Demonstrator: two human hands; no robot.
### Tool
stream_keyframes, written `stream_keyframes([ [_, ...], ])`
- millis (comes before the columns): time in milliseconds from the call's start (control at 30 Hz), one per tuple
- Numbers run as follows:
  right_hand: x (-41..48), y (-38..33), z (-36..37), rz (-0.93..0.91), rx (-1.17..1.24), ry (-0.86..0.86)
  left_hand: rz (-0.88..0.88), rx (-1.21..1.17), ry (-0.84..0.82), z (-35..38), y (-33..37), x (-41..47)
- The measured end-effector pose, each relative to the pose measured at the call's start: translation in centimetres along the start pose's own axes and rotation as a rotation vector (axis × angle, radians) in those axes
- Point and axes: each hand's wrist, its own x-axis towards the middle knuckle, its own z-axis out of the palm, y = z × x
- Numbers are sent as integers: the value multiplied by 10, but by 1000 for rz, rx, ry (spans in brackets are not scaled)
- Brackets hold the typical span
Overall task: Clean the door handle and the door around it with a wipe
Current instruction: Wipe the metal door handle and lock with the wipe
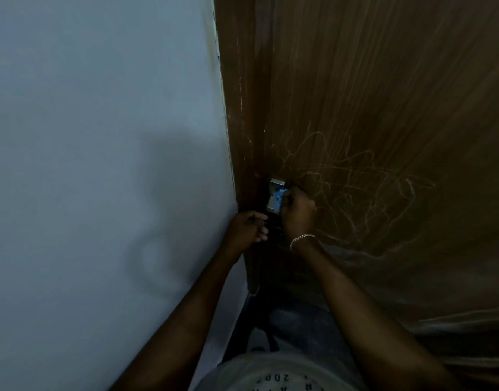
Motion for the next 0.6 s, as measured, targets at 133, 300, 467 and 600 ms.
stream_keyframes([
  [133, -1, 2, 2, 68, -48, -33, 4, -1, 7, -3, -1, -1],
  [300, 1, -3, -1, 72, 17, 38, 8, -7, 15, -2, -2, -2],
  [467, 3, 2, 1, 85, 19, -25, 9, 1, 15, -1, -3, 0],
  [600, 1, 2, 0, 27, 71, 16, 9, -1, 29, -1, -5, 3],
])
